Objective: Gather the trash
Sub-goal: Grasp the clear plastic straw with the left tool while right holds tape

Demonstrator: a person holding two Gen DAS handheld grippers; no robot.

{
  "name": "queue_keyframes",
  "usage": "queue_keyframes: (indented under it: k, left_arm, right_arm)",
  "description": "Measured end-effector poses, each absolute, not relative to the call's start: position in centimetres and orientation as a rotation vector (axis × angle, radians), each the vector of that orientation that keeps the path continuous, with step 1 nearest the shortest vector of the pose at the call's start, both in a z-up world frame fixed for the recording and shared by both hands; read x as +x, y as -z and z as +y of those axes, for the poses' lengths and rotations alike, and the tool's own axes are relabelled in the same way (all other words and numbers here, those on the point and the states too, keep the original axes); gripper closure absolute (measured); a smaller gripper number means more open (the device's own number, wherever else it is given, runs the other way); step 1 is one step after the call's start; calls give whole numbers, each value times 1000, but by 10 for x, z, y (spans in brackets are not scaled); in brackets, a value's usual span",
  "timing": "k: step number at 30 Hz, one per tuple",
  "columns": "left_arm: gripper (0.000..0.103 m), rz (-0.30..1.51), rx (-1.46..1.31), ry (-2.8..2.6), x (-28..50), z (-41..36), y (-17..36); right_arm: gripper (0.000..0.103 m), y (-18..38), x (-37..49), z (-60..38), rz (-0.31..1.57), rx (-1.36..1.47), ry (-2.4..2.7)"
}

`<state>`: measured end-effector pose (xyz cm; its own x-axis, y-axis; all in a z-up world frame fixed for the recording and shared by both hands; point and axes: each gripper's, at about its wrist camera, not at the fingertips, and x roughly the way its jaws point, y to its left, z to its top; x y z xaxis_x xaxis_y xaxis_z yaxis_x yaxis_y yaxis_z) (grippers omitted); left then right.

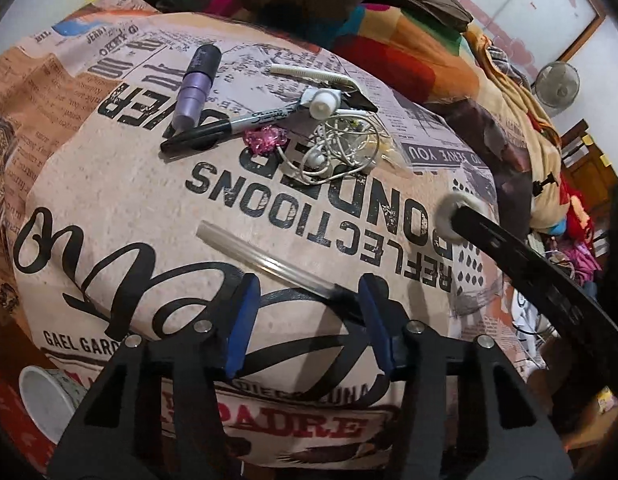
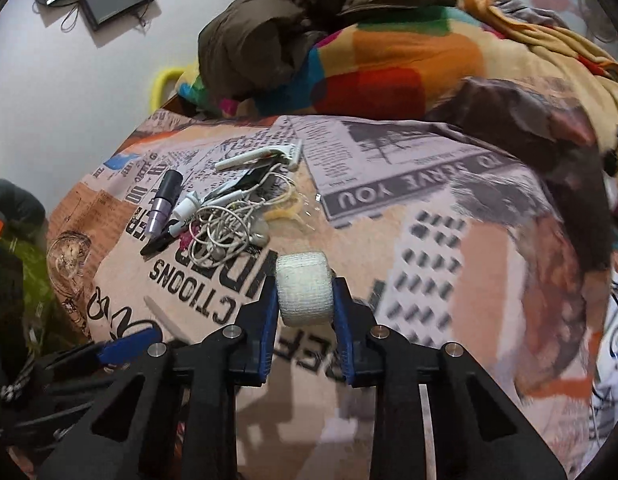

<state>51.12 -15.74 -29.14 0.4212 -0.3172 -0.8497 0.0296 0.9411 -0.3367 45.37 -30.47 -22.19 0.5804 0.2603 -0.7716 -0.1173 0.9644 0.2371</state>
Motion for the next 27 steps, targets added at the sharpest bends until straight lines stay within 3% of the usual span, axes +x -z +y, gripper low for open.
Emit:
queue_keyframes:
  k: [9, 12, 13, 15, 27]
  left_arm:
    - [57, 1047, -32, 77, 506, -201, 296]
    - [77, 1029, 25, 92, 503, -208, 297]
    - [88, 1031, 28, 102, 503, -209, 297]
    - [96, 1031, -8, 122, 503, -206, 296]
    - [96, 1025, -62, 187, 485, -197, 270]
  right_arm:
    - [79, 224, 431, -307, 914, 169, -202]
    - [79, 222, 429, -310, 908, 186, -210]
    - [79, 221, 427, -311, 903, 186, -209]
    - [79, 218, 425, -312, 892, 187, -204]
    - [79, 201, 406, -314, 866, 221, -197]
